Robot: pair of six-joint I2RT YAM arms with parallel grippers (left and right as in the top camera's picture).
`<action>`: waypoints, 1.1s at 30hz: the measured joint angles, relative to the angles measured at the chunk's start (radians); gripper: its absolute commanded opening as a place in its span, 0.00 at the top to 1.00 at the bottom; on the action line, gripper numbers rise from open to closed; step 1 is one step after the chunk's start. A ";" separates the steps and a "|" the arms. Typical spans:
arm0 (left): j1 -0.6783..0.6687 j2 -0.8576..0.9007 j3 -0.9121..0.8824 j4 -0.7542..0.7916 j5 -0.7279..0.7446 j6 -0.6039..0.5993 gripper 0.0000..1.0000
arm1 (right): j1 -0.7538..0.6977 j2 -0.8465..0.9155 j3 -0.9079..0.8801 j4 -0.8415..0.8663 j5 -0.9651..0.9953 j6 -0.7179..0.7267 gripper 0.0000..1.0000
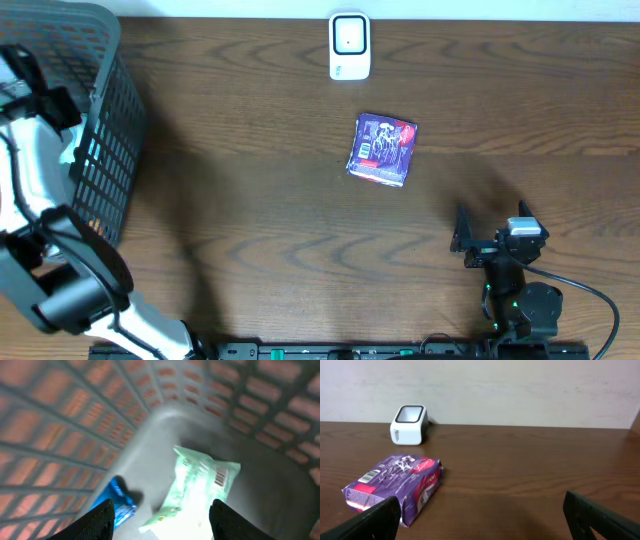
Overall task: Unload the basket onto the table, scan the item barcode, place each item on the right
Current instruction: 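Reach the left gripper back into the basket and grasp the mint-green pouch, then carry the green pouch toward the scanner and lower it onto the table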
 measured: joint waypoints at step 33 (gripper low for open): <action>-0.018 0.187 -0.018 0.048 0.012 0.076 0.93 | 0.000 0.000 0.000 0.000 0.000 0.000 0.01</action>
